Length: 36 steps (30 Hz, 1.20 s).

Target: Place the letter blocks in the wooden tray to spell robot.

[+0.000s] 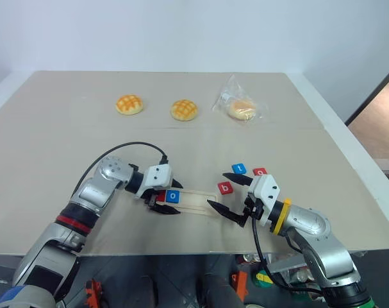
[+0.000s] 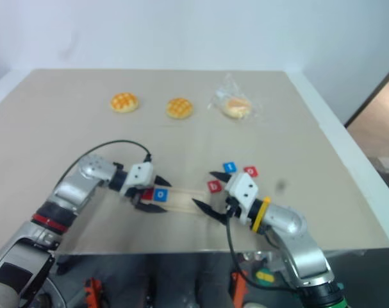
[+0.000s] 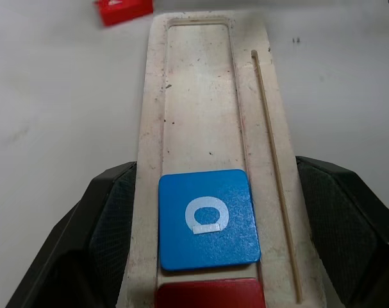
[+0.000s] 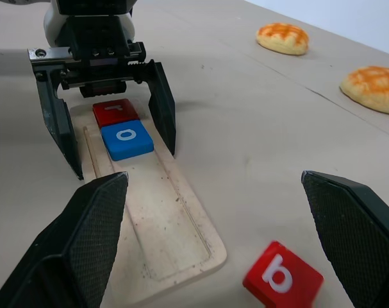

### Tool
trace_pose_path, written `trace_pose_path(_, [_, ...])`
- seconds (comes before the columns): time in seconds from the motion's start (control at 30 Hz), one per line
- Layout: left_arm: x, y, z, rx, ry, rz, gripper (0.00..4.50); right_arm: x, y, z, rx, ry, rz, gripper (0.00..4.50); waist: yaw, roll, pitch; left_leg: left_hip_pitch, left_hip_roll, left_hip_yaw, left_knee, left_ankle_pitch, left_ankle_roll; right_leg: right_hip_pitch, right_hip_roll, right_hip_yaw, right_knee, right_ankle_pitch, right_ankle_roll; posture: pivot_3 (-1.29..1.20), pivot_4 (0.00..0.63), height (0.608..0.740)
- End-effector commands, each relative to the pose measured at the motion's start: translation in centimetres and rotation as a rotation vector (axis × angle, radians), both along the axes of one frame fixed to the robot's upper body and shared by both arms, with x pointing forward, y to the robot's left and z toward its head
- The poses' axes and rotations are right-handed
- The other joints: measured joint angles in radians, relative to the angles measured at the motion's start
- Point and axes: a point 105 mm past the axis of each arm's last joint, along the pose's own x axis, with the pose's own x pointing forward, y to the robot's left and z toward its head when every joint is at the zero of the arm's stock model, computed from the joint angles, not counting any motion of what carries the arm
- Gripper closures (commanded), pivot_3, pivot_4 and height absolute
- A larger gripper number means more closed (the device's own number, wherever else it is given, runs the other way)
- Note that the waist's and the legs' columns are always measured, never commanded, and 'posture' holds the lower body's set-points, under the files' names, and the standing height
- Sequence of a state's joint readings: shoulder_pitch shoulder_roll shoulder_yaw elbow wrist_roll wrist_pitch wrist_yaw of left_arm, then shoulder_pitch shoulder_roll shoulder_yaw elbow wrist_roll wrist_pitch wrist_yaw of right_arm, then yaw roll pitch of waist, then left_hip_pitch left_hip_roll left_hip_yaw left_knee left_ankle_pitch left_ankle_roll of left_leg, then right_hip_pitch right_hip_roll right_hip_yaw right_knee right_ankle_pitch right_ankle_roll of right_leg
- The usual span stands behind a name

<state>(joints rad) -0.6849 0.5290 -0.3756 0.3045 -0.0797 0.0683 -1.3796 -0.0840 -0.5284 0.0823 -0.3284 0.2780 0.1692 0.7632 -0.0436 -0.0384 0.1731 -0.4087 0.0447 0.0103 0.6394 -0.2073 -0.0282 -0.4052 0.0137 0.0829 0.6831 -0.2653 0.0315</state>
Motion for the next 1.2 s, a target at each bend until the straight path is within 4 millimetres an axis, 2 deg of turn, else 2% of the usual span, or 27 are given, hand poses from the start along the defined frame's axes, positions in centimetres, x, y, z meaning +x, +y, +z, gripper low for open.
trace_pose_path(0.03, [0.4,-1.1,-0.2,0.048,-0.022,-0.011,1.23,-0.4,0.2,0.6,0.012,-0.031,0.015,0.0,0.0,0.0,0.0,0.0,0.0,0.0,0.0,0.0,0.0,0.0,0.0,0.0,0.0,0.0,0.0,0.0,0.15,0.74])
trace_pose_path(0.37, [1.9,-1.6,-0.4,0.033,-0.013,0.13,1.23,-0.3,-0.1,0.5,0.01,-0.027,0.006,0.0,0.0,0.0,0.0,0.0,0.0,0.0,0.001,0.0,0.0,0.001,0.0,0.0,0.0,0.001,0.001,0.0,0.15,0.74])
trace_pose_path(0.77, [1.6,-1.5,-1.0,0.056,0.008,0.158,1.23,-0.3,-0.3,0.2,0.0,-0.017,0.017,0.0,-0.001,0.0,0.0,0.001,0.0,0.0,0.003,0.004,0.0,0.001,0.0,0.001,0.0,0.006,0.002,0.0,0.15,0.74])
trace_pose_path(0.8, [1.6,-1.5,-0.8,0.047,0.01,0.166,0.73,-0.2,-0.3,0.2,0.001,-0.016,0.017,0.0,-0.001,0.0,0.0,0.001,0.0,0.0,0.003,0.005,0.001,0.001,0.0,0.001,0.0,0.007,0.002,0.0,0.15,0.74])
trace_pose_path(0.83, [1.6,-1.4,-0.5,0.041,0.009,0.169,0.43,-0.1,-0.4,0.3,0.0,-0.015,0.018,0.0,-0.001,0.0,0.0,0.001,0.0,0.0,0.003,0.005,0.001,0.001,0.0,0.001,0.0,0.008,0.002,0.0,0.15,0.74])
trace_pose_path(0.9, [1.5,-1.3,-0.1,0.035,0.005,0.17,0.12,0.2,-0.7,0.5,-0.002,-0.017,0.017,0.0,-0.001,0.0,0.0,0.001,0.0,0.0,0.003,0.006,0.001,0.001,0.0,0.001,0.0,0.008,0.002,0.0,0.15,0.74])
trace_pose_path(1.07, [0.8,-0.3,0.9,0.04,-0.002,0.16,0.12,2.0,-2.1,2.0,0.005,-0.036,-0.005,0.0,-0.002,0.0,0.0,0.001,0.0,0.001,0.002,0.006,0.001,0.001,0.0,0.002,0.0,0.008,0.002,0.0,0.15,0.74])
trace_pose_path(1.2, [-0.4,1.3,2.1,0.005,0.03,0.13,0.12,3.8,-3.4,2.5,-0.045,-0.02,0.024,0.0,-0.007,0.0,0.001,0.001,0.001,0.002,0.001,0.006,0.001,-0.001,0.001,0.003,0.0,0.008,0.001,0.0,0.15,0.74])
